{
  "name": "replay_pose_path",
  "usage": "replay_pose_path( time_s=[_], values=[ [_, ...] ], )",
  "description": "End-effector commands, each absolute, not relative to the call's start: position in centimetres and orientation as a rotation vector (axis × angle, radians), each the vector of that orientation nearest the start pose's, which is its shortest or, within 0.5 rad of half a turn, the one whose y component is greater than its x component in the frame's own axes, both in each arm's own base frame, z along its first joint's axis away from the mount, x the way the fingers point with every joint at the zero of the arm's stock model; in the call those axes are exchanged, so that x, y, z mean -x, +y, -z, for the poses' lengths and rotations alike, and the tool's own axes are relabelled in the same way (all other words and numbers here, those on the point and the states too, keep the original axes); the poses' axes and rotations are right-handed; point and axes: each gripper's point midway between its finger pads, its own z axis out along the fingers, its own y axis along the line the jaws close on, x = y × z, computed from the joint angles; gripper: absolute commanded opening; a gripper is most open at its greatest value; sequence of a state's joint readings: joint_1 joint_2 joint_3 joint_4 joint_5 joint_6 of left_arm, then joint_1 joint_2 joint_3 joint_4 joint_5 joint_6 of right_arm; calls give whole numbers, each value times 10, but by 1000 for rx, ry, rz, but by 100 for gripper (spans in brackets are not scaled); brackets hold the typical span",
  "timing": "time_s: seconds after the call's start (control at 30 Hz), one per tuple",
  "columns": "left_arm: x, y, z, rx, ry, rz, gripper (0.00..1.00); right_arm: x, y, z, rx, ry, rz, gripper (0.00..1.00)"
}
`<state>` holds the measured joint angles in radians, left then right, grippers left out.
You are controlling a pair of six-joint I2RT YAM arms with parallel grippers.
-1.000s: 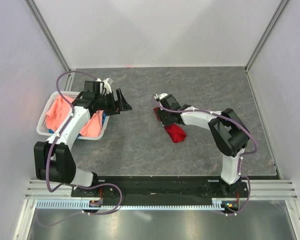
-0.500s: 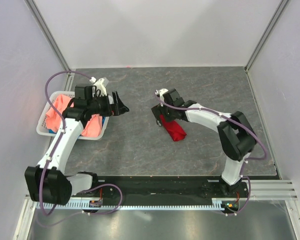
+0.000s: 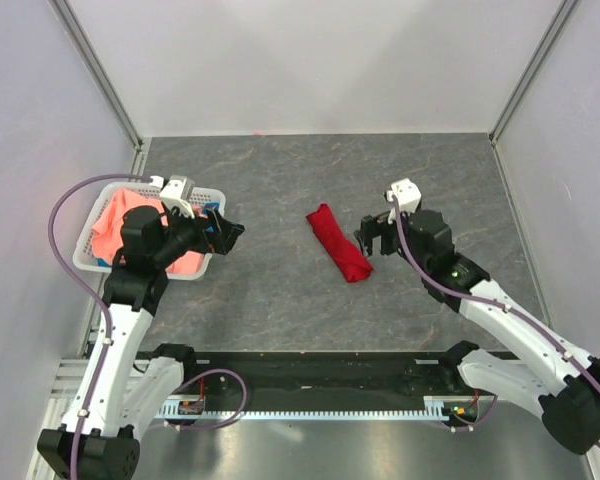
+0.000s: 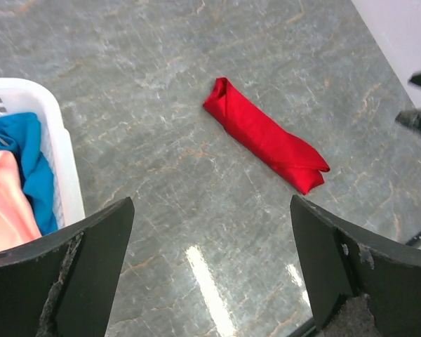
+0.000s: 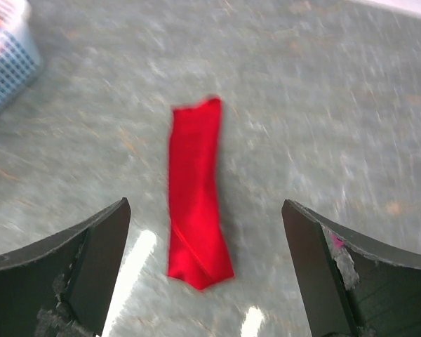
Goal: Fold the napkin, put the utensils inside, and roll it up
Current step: Roll the napkin with the utensil
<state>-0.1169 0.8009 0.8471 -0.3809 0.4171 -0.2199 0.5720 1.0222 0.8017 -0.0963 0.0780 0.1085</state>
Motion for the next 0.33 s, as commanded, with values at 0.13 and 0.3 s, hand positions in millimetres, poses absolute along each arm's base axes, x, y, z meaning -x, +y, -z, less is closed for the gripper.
replay_pose_path(
  time_s=[0.13, 0.3],
  values=[
    [-272, -103, -268, -218, 1809, 548, 100, -288, 149, -182, 245, 1886, -304, 98],
    [-270, -102, -268, -219, 1799, 538, 100, -282, 142, -179, 221, 1881, -294, 98]
  ],
)
